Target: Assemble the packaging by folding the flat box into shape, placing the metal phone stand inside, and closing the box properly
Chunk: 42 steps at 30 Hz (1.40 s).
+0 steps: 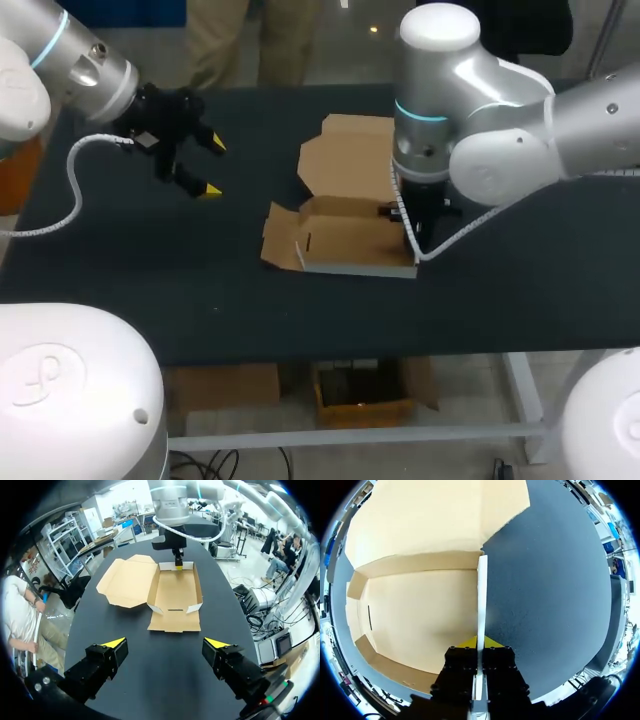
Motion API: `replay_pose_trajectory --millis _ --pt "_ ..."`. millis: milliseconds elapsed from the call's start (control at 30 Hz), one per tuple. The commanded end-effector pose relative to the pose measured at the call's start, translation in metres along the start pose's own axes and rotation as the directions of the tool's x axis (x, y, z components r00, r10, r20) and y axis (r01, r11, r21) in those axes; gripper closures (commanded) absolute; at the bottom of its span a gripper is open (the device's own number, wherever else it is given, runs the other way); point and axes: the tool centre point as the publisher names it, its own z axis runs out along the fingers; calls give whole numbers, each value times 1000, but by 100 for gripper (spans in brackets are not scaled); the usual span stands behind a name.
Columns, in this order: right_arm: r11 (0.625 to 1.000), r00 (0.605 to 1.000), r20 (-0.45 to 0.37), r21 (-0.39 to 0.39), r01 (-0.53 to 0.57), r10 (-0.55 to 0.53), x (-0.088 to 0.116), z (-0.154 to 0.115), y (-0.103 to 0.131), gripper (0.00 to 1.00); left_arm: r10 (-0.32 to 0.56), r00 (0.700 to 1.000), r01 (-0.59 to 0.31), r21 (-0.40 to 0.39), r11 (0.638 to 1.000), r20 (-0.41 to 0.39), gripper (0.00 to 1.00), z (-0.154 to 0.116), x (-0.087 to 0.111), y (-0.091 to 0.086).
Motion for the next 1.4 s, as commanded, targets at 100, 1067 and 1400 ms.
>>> replay_pose_trajectory --millis 100,1067,1400 --pt "999 997 71 30 37 -39 10 -3 10 100 -1 1000 1 -4 1000 -4 0 -1 0 0" --pt "998 987 154 29 49 -53 12 -3 16 100 -1 1000 1 -4 1000 -4 0 -1 0 0" --pt "994 994 -35 10 109 -108 6 -5 11 100 -1 1000 1 -4 1000 -4 0 -1 0 0"
